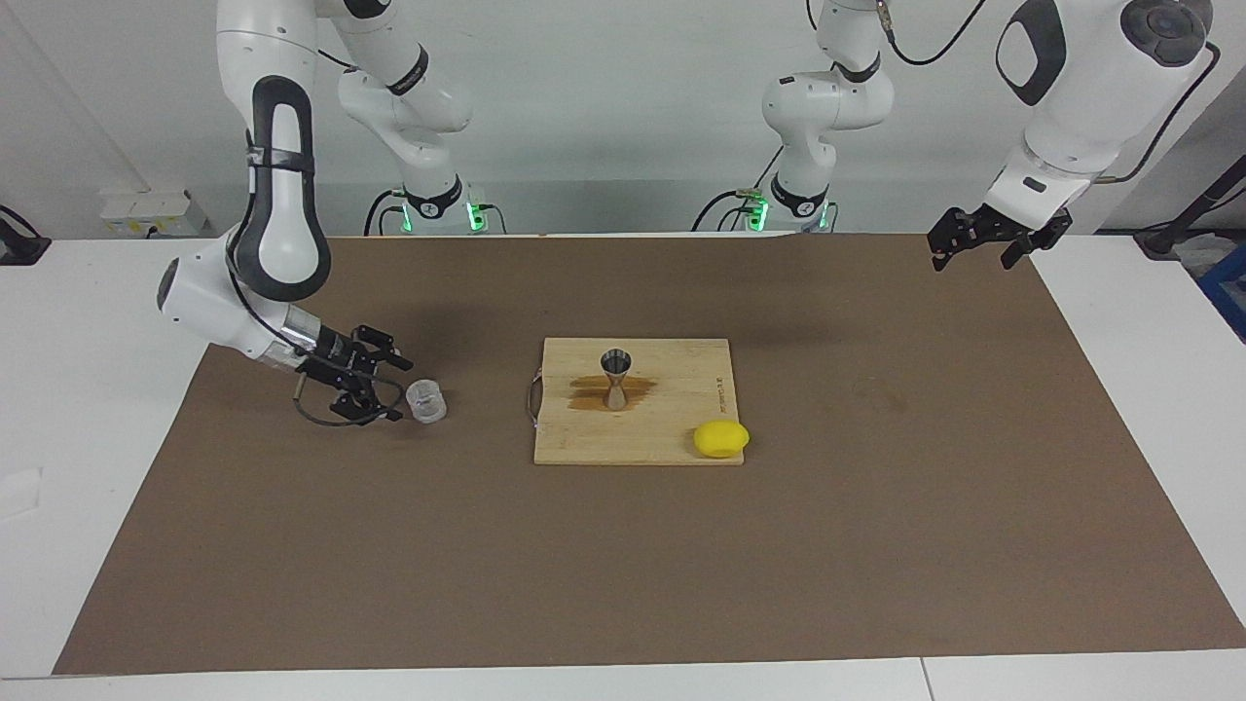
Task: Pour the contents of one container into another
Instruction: 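Lower the clear cup onto the mat and open the right gripper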
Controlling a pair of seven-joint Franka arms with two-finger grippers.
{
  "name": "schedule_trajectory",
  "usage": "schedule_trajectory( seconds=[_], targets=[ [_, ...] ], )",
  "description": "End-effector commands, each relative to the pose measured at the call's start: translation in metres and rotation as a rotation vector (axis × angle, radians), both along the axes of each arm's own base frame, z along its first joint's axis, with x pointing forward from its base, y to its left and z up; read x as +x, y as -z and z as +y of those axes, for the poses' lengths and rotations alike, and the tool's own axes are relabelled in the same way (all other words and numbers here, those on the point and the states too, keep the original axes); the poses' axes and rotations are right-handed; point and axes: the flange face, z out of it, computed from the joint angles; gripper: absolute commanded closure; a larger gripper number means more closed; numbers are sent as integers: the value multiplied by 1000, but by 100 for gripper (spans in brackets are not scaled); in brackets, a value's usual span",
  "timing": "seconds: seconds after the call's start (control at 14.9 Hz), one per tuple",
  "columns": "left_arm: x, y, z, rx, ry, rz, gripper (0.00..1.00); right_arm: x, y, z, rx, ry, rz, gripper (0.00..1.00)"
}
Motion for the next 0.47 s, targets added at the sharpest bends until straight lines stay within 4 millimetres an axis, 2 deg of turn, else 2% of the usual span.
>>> schedule_trajectory(
  seconds=[0.0,0.13,0.27,0.4],
  targets=[
    [-6,-2,-1,11,0,-11,0,-8,-35,4,-90,-86,-65,0],
    [-6,-2,-1,11,0,-11,0,-9,-54,12,-184,-211,-106,0],
    [-6,-2,-1,11,0,-11,0,-8,-74,47,-260,-379,-166,0],
    [-6,-2,-1,11,0,-11,0,-11,-84,78,-305,-538,-217,0]
  ],
)
